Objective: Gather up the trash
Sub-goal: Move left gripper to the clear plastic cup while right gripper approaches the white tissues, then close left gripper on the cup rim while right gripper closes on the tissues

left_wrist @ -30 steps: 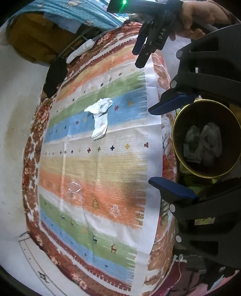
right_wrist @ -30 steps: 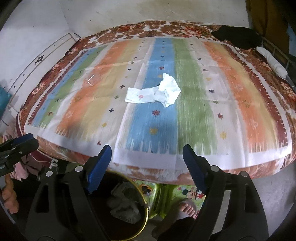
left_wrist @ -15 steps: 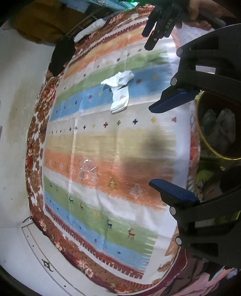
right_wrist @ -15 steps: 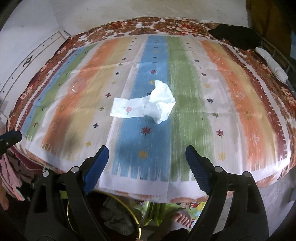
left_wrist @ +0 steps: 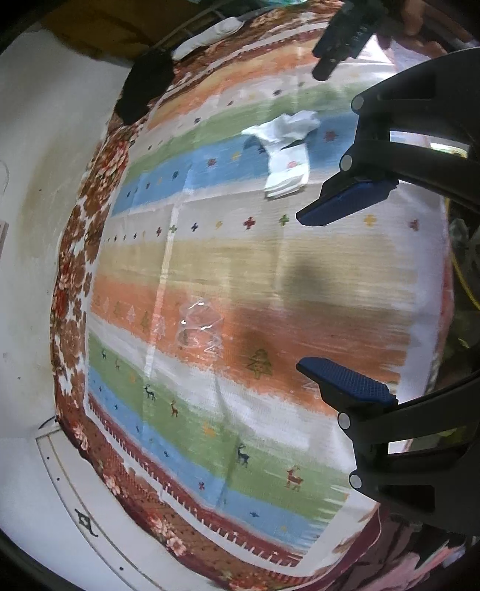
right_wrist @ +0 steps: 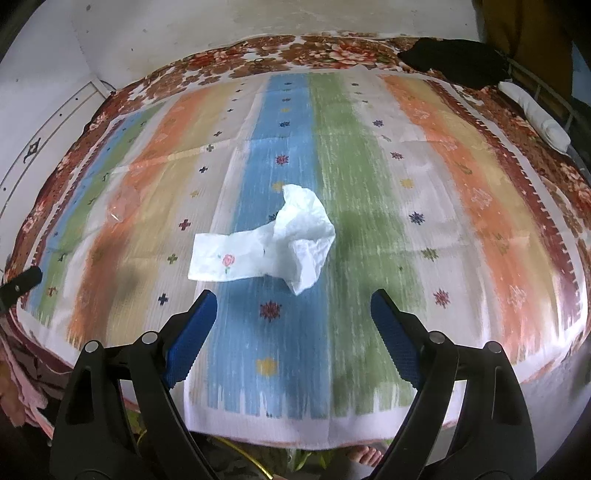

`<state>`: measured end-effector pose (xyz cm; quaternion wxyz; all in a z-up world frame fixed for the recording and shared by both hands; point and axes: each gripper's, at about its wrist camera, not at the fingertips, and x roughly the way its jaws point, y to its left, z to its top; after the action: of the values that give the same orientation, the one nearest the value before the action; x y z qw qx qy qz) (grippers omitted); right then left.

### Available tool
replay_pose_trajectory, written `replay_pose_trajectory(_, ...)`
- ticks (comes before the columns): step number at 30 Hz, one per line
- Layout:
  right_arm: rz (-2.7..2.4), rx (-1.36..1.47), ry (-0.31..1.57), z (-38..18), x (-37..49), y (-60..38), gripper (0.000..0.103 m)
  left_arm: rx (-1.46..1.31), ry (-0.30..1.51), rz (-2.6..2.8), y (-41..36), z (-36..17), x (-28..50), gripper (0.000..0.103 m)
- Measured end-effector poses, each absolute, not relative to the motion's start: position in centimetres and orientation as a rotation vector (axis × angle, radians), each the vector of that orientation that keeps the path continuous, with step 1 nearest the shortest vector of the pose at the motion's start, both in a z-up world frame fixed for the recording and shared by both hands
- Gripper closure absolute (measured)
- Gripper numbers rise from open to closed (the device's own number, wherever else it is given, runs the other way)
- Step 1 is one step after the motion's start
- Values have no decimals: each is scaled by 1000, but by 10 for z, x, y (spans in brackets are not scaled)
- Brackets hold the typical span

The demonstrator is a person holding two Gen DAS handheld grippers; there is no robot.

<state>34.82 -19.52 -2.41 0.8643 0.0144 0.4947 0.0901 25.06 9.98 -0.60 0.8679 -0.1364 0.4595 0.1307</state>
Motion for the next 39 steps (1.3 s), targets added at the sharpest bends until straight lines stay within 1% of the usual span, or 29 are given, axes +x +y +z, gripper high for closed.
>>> replay_pose_trajectory(12,242,23,1085,-49,383,-172,22,-260,922,305,120,-13,297,30)
replay_pose_trajectory(14,252,31,1095,-52,388,-167,21,-238,904,313,123,-13,306,30)
replay_pose_trajectory(15,256,33,1097,-53,390,-165,18,-231,898,318,125,-14,310,30)
replay_pose_trajectory(23,274,89,1103,-62,417,-160,14,-259,930,347,150,-36,335,30)
replay_pose_trajectory(28,274,101,1138,-79,432,-153,14,-259,908,316,163,-32,344,21)
replay_pose_trajectory(33,259,38,1169,-98,439,-141,13,-273,928,321,182,-41,361,21)
replay_pose_trajectory(39,264,-51,1208,-124,444,-127,14,-277,988,319,192,-71,384,21)
